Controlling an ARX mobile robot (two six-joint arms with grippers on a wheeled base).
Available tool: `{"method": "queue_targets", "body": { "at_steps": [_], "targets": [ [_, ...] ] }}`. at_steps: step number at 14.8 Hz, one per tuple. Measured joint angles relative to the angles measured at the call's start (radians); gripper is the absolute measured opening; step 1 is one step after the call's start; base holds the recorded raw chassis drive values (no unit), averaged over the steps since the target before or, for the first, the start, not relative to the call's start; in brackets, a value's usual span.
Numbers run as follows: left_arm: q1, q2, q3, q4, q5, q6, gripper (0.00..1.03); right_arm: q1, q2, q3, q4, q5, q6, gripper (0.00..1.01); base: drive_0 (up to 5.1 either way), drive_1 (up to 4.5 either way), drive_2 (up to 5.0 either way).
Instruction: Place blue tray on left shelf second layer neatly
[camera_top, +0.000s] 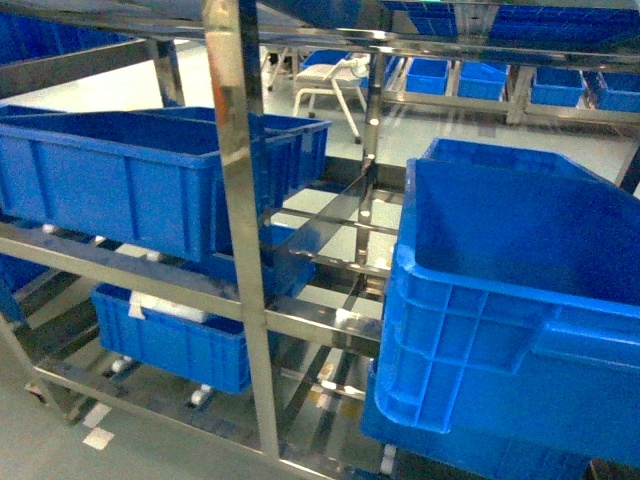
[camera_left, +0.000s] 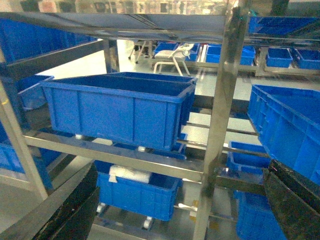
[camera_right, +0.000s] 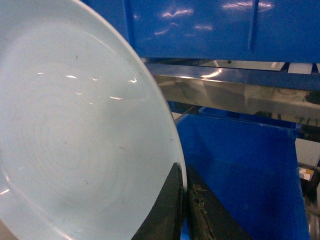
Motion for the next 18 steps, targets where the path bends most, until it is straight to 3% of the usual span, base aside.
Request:
{"method": "queue_targets", "body": {
  "at_steps": [2, 9, 18],
  "targets": [
    [0.0, 0.0, 0.0, -0.006, -0.001, 0.0, 0.98, 0.001, 0.013, 0.0, -0.005, 0.0, 0.0, 0.02, -1.3, -1.33, -1.3],
    [0.0, 0.0, 0.0, -0.004, 0.0, 0.0, 0.98, 0.0, 0.001, 0.0, 0.0, 0.001, 0.0, 0.02, -6.2, 2.36, -0.8],
    [-0.001, 0.0, 0.0, -0.004, 0.0, 0.0, 0.98, 0.0, 0.001, 0.0, 0.0, 0.001, 0.0, 0.02, -0.3, -0.25, -0.3]
  ]
}}
